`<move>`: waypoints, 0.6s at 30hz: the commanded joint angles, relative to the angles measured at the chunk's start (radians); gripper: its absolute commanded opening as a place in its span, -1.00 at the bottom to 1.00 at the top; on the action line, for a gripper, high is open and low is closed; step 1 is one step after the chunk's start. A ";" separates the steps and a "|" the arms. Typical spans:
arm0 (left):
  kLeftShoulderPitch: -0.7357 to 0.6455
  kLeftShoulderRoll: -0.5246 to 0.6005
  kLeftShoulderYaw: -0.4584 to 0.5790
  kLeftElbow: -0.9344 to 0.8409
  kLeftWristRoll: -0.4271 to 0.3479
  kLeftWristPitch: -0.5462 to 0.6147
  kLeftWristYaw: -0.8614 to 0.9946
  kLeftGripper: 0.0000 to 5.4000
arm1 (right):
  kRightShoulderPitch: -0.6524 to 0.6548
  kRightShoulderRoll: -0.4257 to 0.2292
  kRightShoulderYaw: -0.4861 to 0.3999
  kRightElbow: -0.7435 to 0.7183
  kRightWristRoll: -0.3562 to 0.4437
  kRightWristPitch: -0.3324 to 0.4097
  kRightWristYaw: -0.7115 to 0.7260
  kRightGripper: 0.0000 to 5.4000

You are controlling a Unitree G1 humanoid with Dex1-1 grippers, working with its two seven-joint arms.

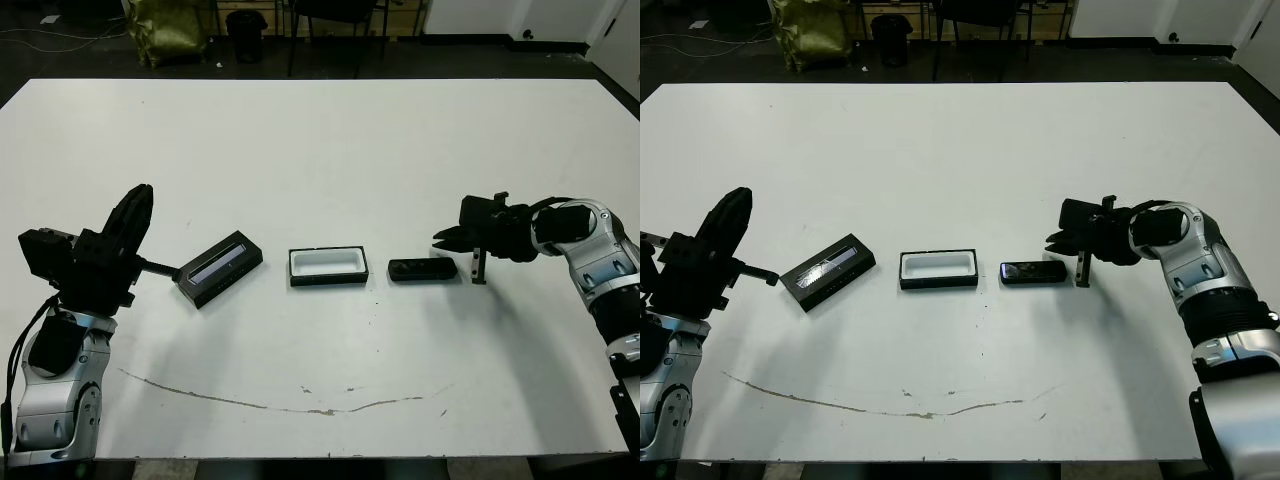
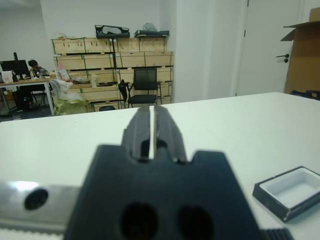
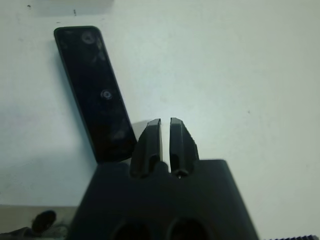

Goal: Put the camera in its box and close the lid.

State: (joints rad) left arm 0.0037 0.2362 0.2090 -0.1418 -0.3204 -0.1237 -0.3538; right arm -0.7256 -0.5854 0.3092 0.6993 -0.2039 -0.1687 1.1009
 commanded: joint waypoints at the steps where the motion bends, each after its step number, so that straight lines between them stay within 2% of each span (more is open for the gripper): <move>1: 0.007 0.004 0.004 0.017 -0.004 0.004 -0.006 -1.00 | 0.031 -0.004 0.013 -0.028 -0.007 0.040 0.013 -1.00; 6: 0.014 0.005 0.003 0.001 -0.002 0.024 0.003 -1.00 | 0.049 -0.015 0.023 -0.045 -0.021 0.000 0.009 -1.00; 11: 0.014 0.004 0.003 0.007 0.000 0.009 -0.001 -1.00 | 0.058 -0.013 0.015 -0.048 -0.003 0.051 0.028 -1.00; 15: 0.018 0.004 0.003 -0.004 0.003 0.024 0.010 -1.00 | 0.076 -0.025 0.012 -0.061 0.003 0.022 0.032 -1.00; 18: 0.015 0.004 0.004 0.004 -0.006 0.018 0.003 -1.00 | 0.089 -0.034 0.013 -0.087 0.008 0.028 0.039 -1.00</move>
State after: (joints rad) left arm 0.0059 0.2362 0.2092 -0.1525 -0.3246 -0.1139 -0.3488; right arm -0.6708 -0.6047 0.3167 0.6197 -0.1944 -0.1445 1.1261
